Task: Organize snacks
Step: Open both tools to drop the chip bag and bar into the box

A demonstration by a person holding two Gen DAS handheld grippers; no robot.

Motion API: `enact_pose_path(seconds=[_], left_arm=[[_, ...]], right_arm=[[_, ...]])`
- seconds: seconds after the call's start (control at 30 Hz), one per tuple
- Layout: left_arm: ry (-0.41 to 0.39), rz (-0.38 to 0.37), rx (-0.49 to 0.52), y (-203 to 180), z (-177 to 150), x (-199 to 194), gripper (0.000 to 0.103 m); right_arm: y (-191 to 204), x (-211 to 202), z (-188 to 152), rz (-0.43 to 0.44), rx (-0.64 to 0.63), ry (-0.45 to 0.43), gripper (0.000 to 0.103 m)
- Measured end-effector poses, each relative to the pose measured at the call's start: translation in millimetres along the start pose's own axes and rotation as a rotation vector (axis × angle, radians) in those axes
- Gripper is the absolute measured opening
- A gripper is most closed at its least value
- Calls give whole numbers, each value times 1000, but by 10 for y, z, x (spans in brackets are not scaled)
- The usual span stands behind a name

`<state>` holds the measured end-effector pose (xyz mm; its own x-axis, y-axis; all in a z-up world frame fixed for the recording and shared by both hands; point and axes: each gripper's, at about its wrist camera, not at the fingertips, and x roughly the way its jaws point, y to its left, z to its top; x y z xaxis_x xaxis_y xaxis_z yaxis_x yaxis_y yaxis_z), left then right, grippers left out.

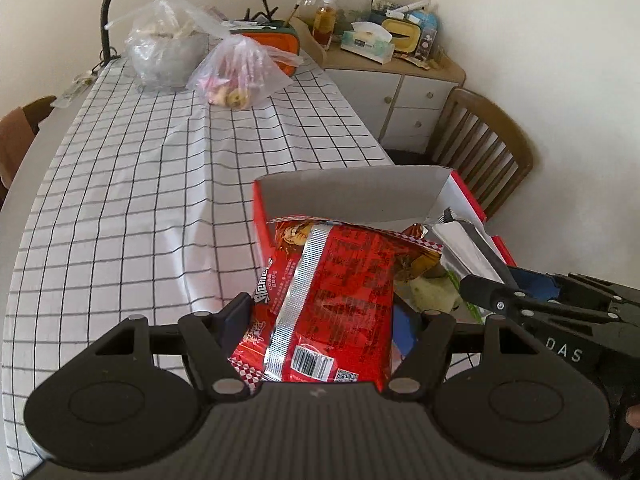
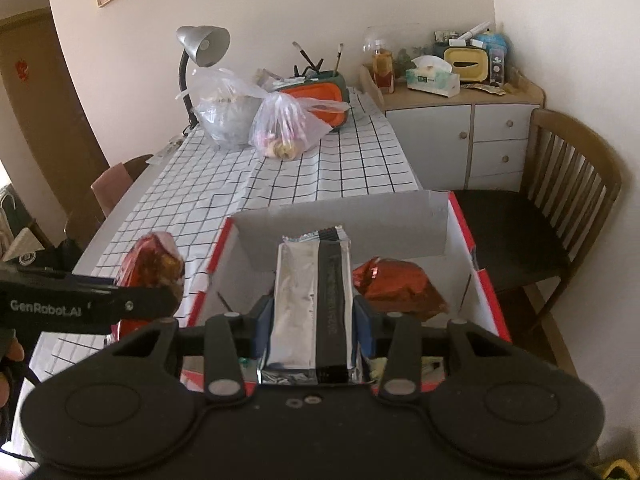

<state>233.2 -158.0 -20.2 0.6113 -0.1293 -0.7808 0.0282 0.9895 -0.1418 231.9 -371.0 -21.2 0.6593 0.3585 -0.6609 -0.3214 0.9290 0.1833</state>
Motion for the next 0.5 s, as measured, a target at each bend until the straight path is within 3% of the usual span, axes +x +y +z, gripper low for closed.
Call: enact_pose_path(seconds=[0.5], left_arm=[[99, 114, 19, -373, 343, 814, 71]], right_arm=[[-199, 589, -78, 44, -159, 138, 41]])
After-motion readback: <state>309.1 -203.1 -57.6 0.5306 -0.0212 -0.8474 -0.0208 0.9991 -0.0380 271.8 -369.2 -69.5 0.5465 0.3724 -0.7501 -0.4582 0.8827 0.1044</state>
